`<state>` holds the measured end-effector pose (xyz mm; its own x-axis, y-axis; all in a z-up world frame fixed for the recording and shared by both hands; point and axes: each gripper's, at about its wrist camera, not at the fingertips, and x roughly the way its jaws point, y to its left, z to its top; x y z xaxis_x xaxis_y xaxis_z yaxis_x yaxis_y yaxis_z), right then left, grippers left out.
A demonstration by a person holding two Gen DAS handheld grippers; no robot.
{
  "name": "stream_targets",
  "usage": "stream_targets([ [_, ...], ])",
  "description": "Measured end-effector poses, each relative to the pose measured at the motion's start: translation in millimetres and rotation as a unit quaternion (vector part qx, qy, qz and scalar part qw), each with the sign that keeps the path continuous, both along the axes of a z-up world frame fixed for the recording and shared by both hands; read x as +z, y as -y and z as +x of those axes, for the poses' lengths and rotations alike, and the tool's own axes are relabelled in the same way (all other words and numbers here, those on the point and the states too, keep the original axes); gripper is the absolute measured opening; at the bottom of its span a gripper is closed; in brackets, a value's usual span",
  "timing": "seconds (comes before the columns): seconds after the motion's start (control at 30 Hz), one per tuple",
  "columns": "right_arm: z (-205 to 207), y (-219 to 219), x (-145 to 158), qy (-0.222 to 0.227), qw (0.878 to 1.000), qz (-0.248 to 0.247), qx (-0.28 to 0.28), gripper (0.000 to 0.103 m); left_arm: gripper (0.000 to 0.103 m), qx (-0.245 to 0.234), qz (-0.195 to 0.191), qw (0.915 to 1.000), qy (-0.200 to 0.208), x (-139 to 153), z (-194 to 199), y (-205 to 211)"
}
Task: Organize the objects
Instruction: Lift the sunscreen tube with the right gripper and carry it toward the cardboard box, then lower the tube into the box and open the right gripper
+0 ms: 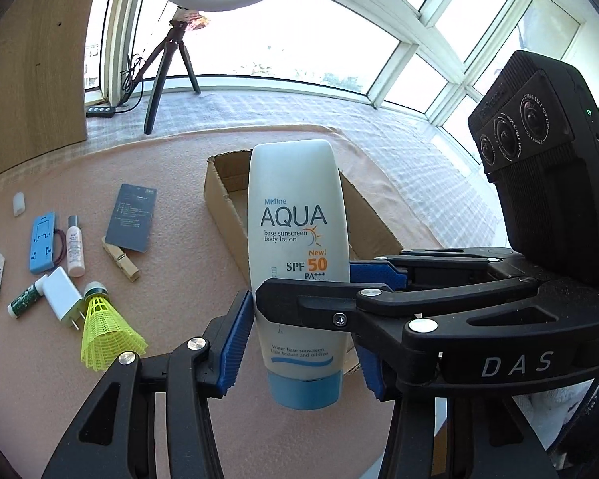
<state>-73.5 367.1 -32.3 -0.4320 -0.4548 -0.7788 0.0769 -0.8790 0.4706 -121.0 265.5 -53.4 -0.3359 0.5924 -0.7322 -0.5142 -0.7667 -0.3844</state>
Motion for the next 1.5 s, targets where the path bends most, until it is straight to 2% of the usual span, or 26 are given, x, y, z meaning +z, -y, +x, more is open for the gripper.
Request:
stream_targets([
  [0.13, 3, -33, 1, -0.003, 1.000, 0.004, -0.029, 0.027, 0.052, -0.019, 0.004, 0.9998, 0.001, -2, -8, -35],
  [0.3, 3, -66, -11, 0.005, 0.999, -0.002, -0.054, 0.027, 0.052, -0.032, -0.001, 0.9994, 0.010, -14, -14, -71],
  [0.57, 2, -95, -36, 0.029, 0.997, -0.011, -0.070, 0.027, 0.052, -0.042, -0.011, 0.9985, 0.033, -42, -19, -97],
  [0.73, 3, -100, -43, 0.031, 0.997, -0.010, -0.076, 0.027, 0.051, -0.044, -0.019, 0.9983, 0.033, -46, -22, -102],
  [0.77, 3, -100, -43, 0.030, 0.997, -0.012, -0.074, 0.030, 0.054, -0.046, -0.023, 0.9981, 0.033, -47, -22, -102],
  [0.8, 3, -100, -42, 0.026, 0.997, -0.011, -0.073, 0.033, 0.067, -0.051, -0.029, 0.9977, 0.035, -48, -22, -102],
  [0.83, 3, -99, -40, 0.022, 0.997, -0.005, -0.073, 0.040, 0.076, -0.051, -0.037, 0.9975, 0.033, -48, -22, -102],
  [0.87, 4, -99, -38, 0.014, 0.997, 0.003, -0.077, 0.055, 0.086, -0.049, -0.045, 0.9975, 0.023, -47, -19, -102],
  [0.9, 6, -98, -35, 0.002, 0.997, 0.011, -0.082, 0.066, 0.086, -0.050, -0.050, 0.9974, 0.016, -46, -17, -101],
  [0.93, 8, -98, -31, -0.008, 0.996, 0.022, -0.086, 0.069, 0.086, -0.053, -0.052, 0.9971, 0.015, -46, -16, -101],
  [1.13, 7, -93, -30, -0.010, 0.994, 0.049, -0.092, 0.071, 0.086, -0.047, -0.052, 0.9974, 0.017, -45, -13, -91],
  [1.5, 14, -92, -31, -0.032, 0.992, 0.011, -0.123, 0.070, 0.086, -0.019, -0.047, 0.9986, 0.014, -35, -4, -49],
])
